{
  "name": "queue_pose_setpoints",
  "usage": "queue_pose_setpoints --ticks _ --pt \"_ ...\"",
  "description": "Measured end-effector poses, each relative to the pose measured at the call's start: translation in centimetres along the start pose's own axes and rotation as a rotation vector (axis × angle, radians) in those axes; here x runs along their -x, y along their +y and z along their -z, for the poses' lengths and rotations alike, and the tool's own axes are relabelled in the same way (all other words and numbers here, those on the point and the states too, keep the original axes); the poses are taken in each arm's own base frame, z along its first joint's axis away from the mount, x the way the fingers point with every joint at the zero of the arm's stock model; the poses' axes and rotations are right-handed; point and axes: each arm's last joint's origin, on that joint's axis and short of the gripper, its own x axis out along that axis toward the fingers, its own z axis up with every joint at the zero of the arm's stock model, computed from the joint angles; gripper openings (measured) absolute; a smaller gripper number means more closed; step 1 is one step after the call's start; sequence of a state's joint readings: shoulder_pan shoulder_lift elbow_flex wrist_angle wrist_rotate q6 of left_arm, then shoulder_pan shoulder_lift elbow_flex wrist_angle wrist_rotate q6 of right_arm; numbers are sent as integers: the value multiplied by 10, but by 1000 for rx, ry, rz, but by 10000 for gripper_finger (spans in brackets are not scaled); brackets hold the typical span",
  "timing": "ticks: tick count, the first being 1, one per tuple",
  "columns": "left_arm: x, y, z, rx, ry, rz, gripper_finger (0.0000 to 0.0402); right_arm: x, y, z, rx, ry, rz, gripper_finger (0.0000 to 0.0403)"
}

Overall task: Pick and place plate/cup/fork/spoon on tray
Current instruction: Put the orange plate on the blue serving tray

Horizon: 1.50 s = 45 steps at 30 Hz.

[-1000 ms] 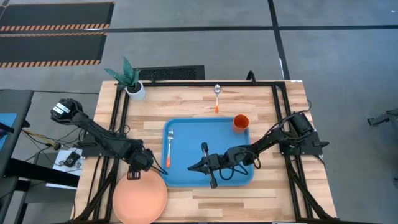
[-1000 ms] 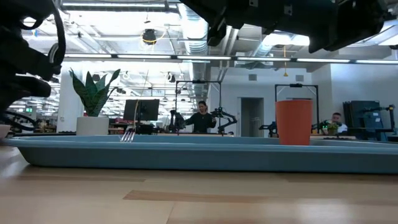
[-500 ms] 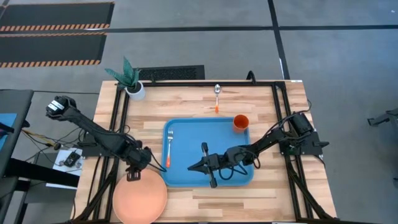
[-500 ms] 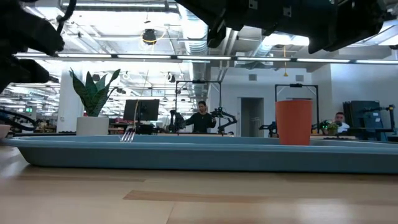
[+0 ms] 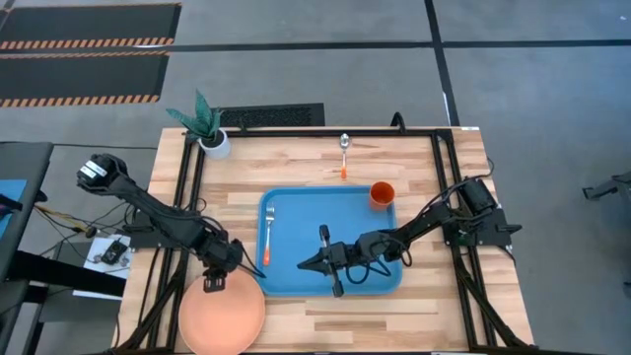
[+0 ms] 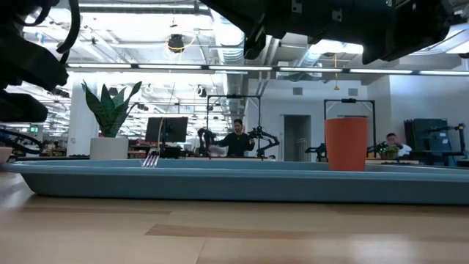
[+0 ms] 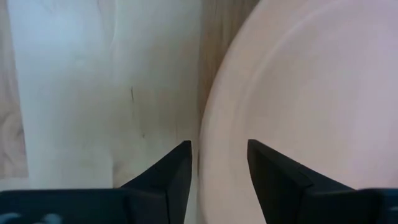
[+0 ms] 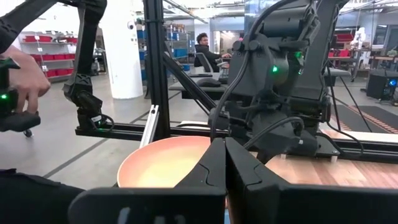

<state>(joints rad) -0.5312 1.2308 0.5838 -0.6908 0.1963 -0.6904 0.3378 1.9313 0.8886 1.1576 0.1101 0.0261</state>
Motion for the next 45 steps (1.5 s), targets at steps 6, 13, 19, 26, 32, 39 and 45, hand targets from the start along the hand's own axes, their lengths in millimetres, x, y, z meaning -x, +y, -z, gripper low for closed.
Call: queue_pose_setpoints --ticks 6,13,19,26,32,39,45 --pt "0 0 0 -26 -7 -7 99 0 0 0 0 0 0 8" --pt "0 1 0 -44 -17 -25 18 0 0 0 0 2 0 8" --pt "0 0 0 -56 -16 -23 5 0 0 0 0 2 0 8" --pt "0 0 0 -30 -17 -21 17 0 0 0 -1 2 0 8" --pt "0 0 -1 -28 -24 -27 61 0 0 0 -1 2 0 8" --pt "0 1 -1 -33 -30 -36 90 0 0 0 -1 2 0 8" --pt "0 1 -1 -32 -29 -35 92 0 0 0 -1 2 0 8"
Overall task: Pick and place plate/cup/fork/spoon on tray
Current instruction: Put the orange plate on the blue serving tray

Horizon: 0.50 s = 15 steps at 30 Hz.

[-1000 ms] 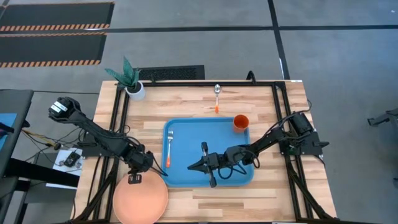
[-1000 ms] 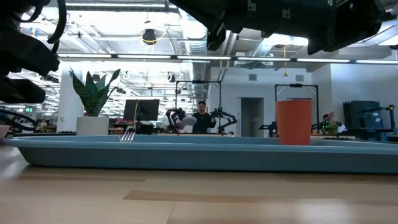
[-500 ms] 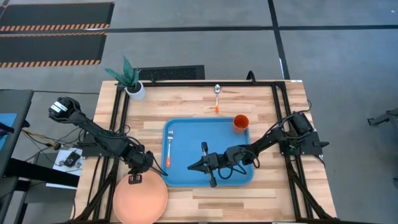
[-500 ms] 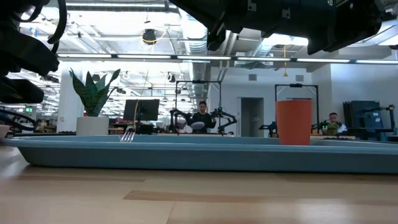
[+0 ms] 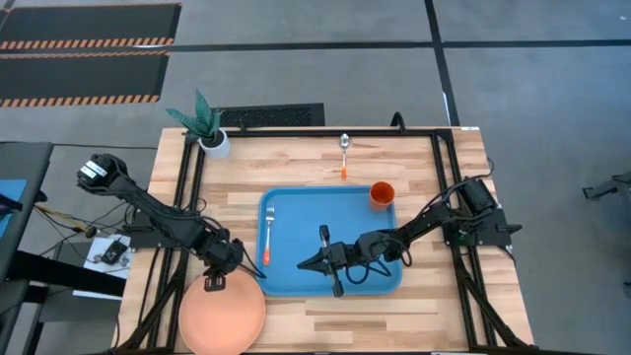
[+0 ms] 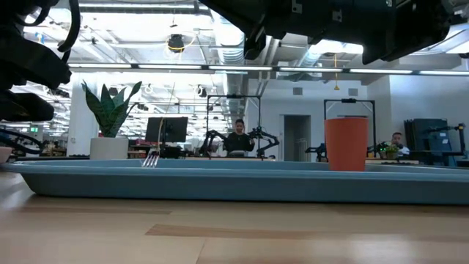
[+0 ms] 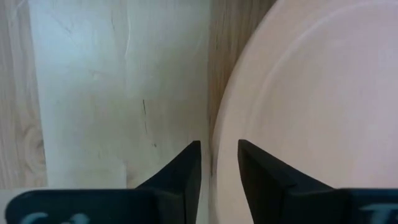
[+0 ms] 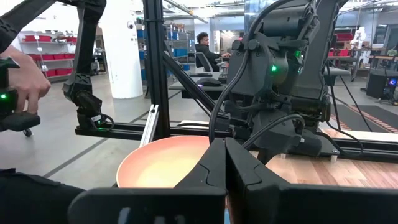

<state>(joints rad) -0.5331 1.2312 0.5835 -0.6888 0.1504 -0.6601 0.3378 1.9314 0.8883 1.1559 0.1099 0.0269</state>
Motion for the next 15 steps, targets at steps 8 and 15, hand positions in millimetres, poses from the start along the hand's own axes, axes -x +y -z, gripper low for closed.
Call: queue_pose_setpoints --ticks 8,15 --pt "-1 0 0 5 -8 -17 102 0 0 0 0 0 0 8" --pt "-12 0 -4 -10 18 -53 104 0 0 0 0 0 0 8"
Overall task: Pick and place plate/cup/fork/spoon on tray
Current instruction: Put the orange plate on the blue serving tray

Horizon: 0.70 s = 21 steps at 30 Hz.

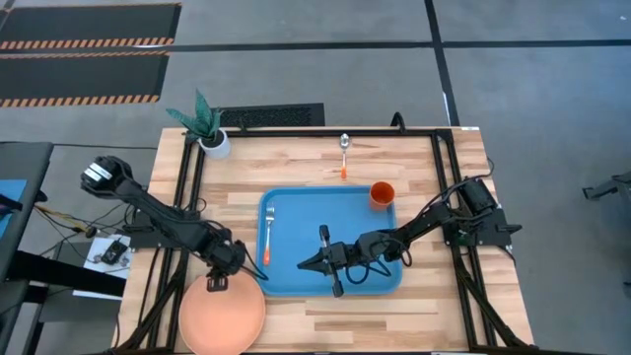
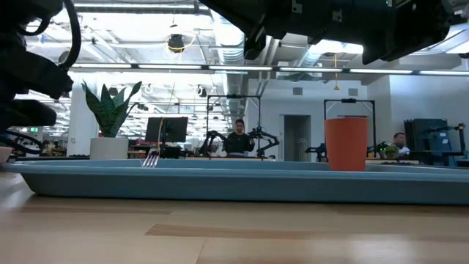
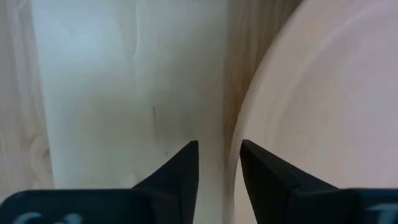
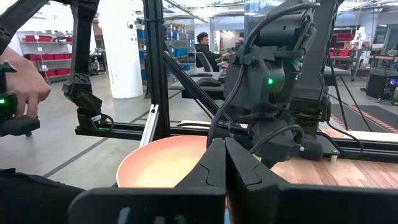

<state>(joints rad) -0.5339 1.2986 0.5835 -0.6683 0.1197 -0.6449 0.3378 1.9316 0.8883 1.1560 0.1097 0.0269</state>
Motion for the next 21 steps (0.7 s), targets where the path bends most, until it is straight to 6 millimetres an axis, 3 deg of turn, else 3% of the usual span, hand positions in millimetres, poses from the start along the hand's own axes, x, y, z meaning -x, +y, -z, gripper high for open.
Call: queue_pose_setpoints --ticks 5,11,21 --pt "-2 -1 0 -16 19 25 83 0 0 0 0 0 0 8" --pt "-2 -2 0 -43 36 44 13 0 0 0 1 1 0 8" --pt "17 -1 6 -19 -16 110 2 0 0 0 0 1 0 8"
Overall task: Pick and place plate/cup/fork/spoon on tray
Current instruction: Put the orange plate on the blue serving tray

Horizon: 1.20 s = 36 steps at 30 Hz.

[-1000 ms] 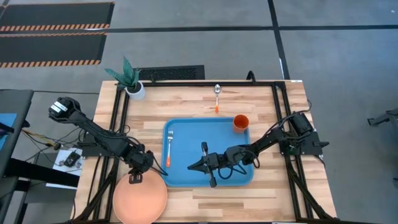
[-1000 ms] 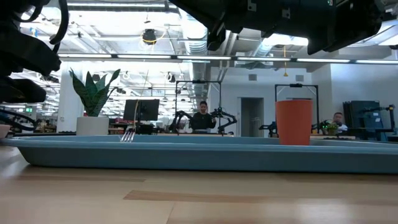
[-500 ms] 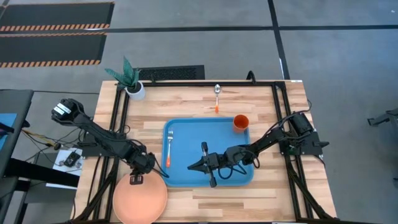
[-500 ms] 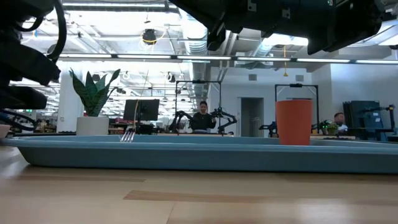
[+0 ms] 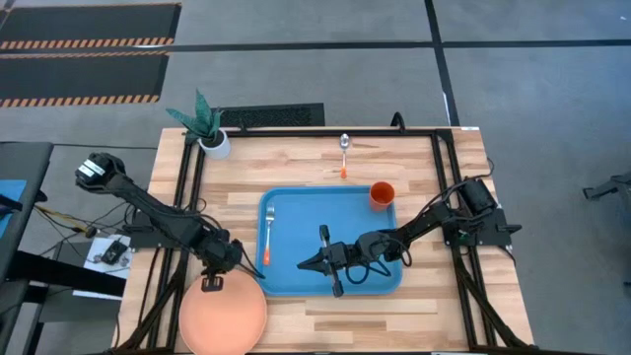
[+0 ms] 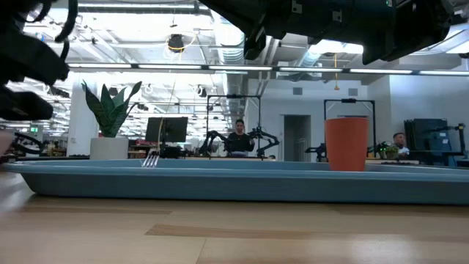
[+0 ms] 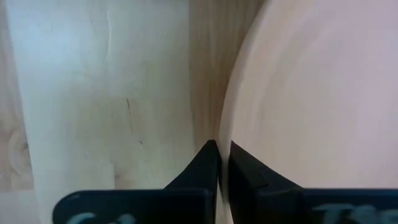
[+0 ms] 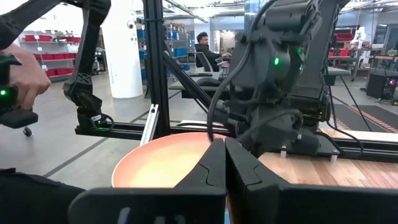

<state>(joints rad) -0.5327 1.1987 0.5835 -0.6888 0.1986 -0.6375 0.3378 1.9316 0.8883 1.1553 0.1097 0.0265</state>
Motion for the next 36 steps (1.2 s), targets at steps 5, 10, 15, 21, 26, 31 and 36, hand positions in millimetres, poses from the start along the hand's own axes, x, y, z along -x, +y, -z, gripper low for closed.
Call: queue_pose_setpoints --ticks 5,10,15,21,26,31,36 --pt "21 -2 6 39 -82 93 1 0 0 0 0 0 0 8" --pt "41 -2 11 99 -204 151 1 0 0 0 0 0 0 8" --pt "54 -2 14 164 -288 217 0 0 0 0 0 0 1 8" --pt "61 3 10 218 -392 191 0 0 0 0 -3 1 3 8" --pt "67 2 -2 282 -512 246 0 0 0 1 -24 15 4 8" --pt "73 8 -11 332 -598 253 0 1 6 4 -64 50 -7 8" --pt "75 22 -17 394 -631 205 0 10 23 -12 -40 149 63 8"
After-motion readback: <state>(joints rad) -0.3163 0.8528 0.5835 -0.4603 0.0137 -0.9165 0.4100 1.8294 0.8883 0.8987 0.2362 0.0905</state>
